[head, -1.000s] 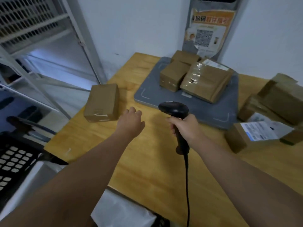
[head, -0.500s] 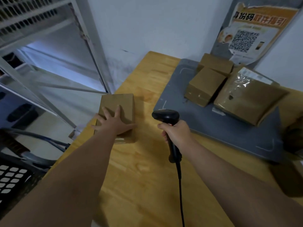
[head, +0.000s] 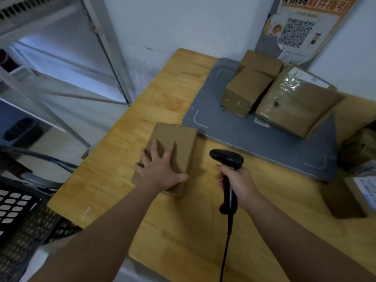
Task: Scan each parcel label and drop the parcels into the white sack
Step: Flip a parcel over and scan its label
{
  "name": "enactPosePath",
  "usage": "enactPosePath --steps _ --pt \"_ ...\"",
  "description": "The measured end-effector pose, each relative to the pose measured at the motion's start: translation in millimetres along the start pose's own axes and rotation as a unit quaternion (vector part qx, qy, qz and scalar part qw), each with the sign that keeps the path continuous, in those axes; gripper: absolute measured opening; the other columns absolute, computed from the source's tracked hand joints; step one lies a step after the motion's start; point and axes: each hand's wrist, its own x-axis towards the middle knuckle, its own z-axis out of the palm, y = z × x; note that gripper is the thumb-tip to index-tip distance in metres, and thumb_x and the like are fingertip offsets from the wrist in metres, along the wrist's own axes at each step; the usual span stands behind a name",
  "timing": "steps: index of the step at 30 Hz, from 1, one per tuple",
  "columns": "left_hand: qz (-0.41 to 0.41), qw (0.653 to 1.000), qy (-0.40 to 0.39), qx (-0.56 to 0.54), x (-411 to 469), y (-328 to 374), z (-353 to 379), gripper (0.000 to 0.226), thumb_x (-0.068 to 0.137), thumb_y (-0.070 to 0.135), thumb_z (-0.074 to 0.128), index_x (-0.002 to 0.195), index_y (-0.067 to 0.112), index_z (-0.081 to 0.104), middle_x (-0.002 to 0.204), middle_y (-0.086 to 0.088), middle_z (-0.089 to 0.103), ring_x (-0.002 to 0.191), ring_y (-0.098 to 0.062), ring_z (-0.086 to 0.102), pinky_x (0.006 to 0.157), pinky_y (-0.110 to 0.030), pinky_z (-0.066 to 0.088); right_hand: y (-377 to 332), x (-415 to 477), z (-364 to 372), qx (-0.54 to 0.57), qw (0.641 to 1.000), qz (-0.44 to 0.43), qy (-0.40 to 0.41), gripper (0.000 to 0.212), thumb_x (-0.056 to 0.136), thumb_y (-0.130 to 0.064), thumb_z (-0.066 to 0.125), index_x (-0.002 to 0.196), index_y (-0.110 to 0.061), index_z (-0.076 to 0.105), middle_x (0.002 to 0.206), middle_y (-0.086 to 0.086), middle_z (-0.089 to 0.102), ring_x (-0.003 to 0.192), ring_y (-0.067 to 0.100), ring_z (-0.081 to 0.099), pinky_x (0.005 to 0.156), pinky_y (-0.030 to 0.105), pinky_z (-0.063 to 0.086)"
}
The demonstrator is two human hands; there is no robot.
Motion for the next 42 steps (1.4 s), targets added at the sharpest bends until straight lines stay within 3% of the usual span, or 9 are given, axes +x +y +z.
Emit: enactPosePath --steps 5,8,11,14,22,26,35,38,42 --pt "0.048 0.998 -0.021 -0.016 -50 55 30 0.109 0.067 0.073 0.063 0.146 0.052 -0.009 0.158 0.001 -0.02 0.142 -0.045 -0.009 0.109 -0.066 0.011 38 -32 -57 0.083 0.996 0.015 0.037 0.011 0.087 -0.015 0.07 0.093 -0.006 0.067 0.084 0.011 0.067 0.077 0.021 0.065 0.076 0.038 0.056" --pt "0.075 0.975 -0.087 -0.188 -75 91 38 0.11 0.065 0.069 0.069 0.147 0.053 -0.002 0.159 0.007 -0.01 0.144 -0.037 0.003 0.112 -0.058 0.019 58 -54 -96 0.098 0.995 0.021 0.022 0.01 0.086 -0.015 0.071 0.093 -0.008 0.067 0.093 0.013 0.066 0.092 0.027 0.066 0.092 0.045 0.052" --pt "0.084 0.809 -0.237 -0.531 -111 125 58 0.109 0.064 0.056 0.076 0.149 0.05 0.008 0.151 0.003 0.033 0.129 -0.022 0.042 0.104 -0.044 0.041 75 -81 -133 0.135 0.991 0.013 0.01 0.011 0.093 -0.01 0.06 0.1 -0.007 0.068 0.1 0.015 0.071 0.094 0.03 0.069 0.085 0.043 0.053" --pt "0.082 0.753 -0.278 -0.591 -154 157 91 0.088 0.073 0.042 0.069 0.148 0.045 0.023 0.13 0.002 0.057 0.115 -0.021 0.057 0.098 -0.044 0.049 87 -107 -169 0.178 0.983 -0.025 0.025 0.014 0.092 -0.005 0.06 0.102 -0.009 0.068 0.095 0.011 0.074 0.089 0.028 0.072 0.076 0.041 0.055" --pt "0.071 0.85 -0.081 -0.515 -193 196 103 0.05 0.099 0.033 0.046 0.146 0.025 0.029 0.134 -0.004 0.051 0.11 -0.022 0.054 0.092 -0.037 0.048 103 -141 -218 0.071 0.991 -0.104 0.048 0.019 0.086 -0.006 0.068 0.103 -0.013 0.072 0.103 0.0 0.073 0.098 0.014 0.067 0.078 0.025 0.049" --pt "0.073 0.919 -0.086 -0.379 -195 194 101 0.099 0.071 0.063 0.07 0.149 0.021 0.026 0.138 -0.003 0.046 0.118 -0.026 0.054 0.097 -0.043 0.05 115 -146 -223 0.028 0.989 -0.123 0.072 0.002 0.086 -0.002 0.067 0.086 -0.003 0.067 0.079 -0.003 0.068 0.075 0.008 0.066 0.062 0.017 0.049" --pt "0.089 0.878 -0.101 -0.459 -199 192 120 0.066 0.093 0.028 0.062 0.149 0.02 0.028 0.132 -0.008 0.057 0.101 -0.018 0.06 0.079 -0.026 0.05 116 -154 -258 0.076 0.996 -0.035 0.042 0.01 0.081 0.002 0.069 0.084 -0.005 0.062 0.069 0.013 0.06 0.054 0.021 0.056 0.059 0.033 0.048" --pt "0.153 0.908 -0.187 -0.343 -180 192 92 0.069 0.089 0.028 0.067 0.149 0.031 0.032 0.118 0.002 0.06 0.093 -0.012 0.062 0.071 -0.024 0.049 109 -155 -269 0.039 0.995 -0.073 0.053 0.008 0.082 0.001 0.069 0.084 -0.005 0.064 0.059 0.009 0.058 0.05 0.02 0.055 0.057 0.033 0.048" --pt "0.251 0.929 -0.233 -0.137 -154 203 64 0.07 0.087 0.027 0.071 0.147 0.034 0.037 0.133 0.006 0.052 0.111 -0.015 0.055 0.092 -0.032 0.048 102 -153 -273 -0.071 0.988 -0.113 0.075 0.012 0.078 -0.002 0.07 0.073 -0.007 0.061 0.065 0.011 0.057 0.062 0.021 0.056 0.064 0.033 0.044"
